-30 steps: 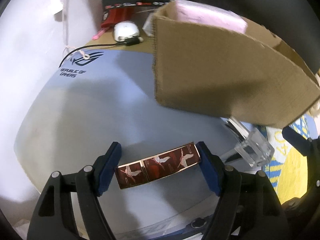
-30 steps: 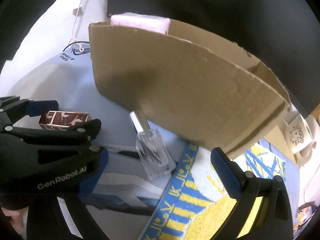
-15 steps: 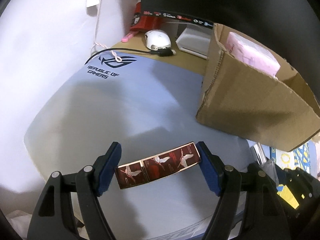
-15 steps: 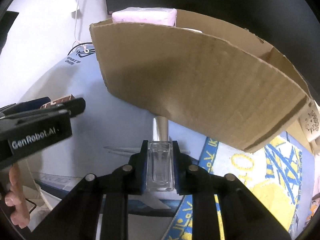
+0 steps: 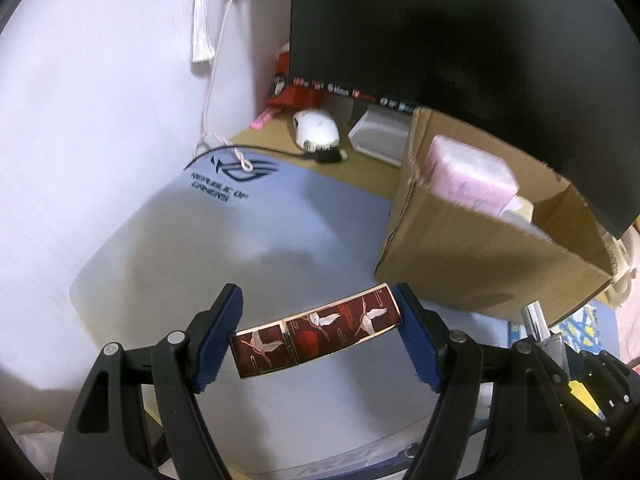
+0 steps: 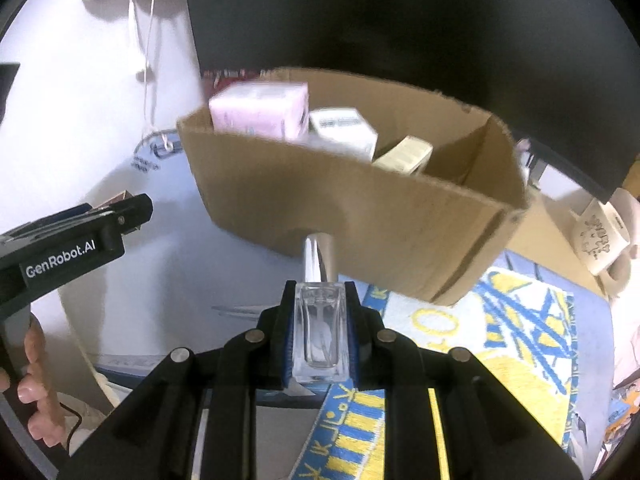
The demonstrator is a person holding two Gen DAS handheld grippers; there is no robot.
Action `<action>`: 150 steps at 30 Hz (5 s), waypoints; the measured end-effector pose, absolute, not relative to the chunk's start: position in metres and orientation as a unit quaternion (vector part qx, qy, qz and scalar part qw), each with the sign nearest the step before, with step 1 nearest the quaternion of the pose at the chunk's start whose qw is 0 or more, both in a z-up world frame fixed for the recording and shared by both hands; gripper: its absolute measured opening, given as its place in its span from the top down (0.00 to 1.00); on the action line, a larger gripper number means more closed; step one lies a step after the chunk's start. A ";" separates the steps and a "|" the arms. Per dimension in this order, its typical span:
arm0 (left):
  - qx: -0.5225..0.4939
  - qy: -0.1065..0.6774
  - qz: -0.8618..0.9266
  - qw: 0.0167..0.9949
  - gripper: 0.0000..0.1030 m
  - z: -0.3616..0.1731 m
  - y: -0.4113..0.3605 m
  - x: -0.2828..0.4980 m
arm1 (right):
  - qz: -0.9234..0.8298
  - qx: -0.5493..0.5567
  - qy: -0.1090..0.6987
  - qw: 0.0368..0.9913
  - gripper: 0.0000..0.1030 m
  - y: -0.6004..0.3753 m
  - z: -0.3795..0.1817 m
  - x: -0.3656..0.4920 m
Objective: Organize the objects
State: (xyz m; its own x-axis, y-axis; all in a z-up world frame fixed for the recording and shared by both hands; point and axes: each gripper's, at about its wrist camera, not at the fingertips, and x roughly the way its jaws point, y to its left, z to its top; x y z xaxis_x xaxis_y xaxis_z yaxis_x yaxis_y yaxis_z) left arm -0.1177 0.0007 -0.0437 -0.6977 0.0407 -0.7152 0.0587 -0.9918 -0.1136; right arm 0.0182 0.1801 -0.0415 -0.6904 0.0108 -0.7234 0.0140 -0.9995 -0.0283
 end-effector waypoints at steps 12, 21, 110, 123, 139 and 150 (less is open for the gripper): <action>0.338 0.075 -0.938 -0.015 0.27 0.001 0.005 -0.105 | -0.938 0.345 -0.046 0.006 0.78 0.168 -0.007 -0.012; 0.320 0.066 -0.945 -0.024 0.27 0.025 0.020 -0.111 | -0.944 0.322 -0.066 0.011 0.78 0.181 0.015 -0.026; 0.345 -0.005 -0.933 -0.100 0.26 0.015 0.159 -0.199 | -0.939 0.343 0.024 -0.017 0.78 0.199 -0.007 -0.104; 0.298 -0.058 -0.950 -0.069 0.00 0.035 0.163 -0.176 | -0.951 0.310 0.010 0.001 0.33 0.199 0.012 -0.084; 0.256 -0.047 -0.965 -0.029 0.00 0.066 0.115 -0.127 | -0.949 0.309 -0.054 -0.042 0.07 0.201 0.022 -0.058; 0.244 -0.043 -0.969 0.001 0.00 0.066 0.093 -0.092 | -0.953 0.290 -0.071 -0.047 0.00 0.191 0.025 -0.027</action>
State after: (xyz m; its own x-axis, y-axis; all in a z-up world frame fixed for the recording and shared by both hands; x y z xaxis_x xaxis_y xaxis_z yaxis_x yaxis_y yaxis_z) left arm -0.0923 0.0925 0.0659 -0.8813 -0.0223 -0.4720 -0.0196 -0.9963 0.0838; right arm -0.0269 0.1912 0.0249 -0.8274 0.0492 -0.5595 -0.1315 -0.9854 0.1078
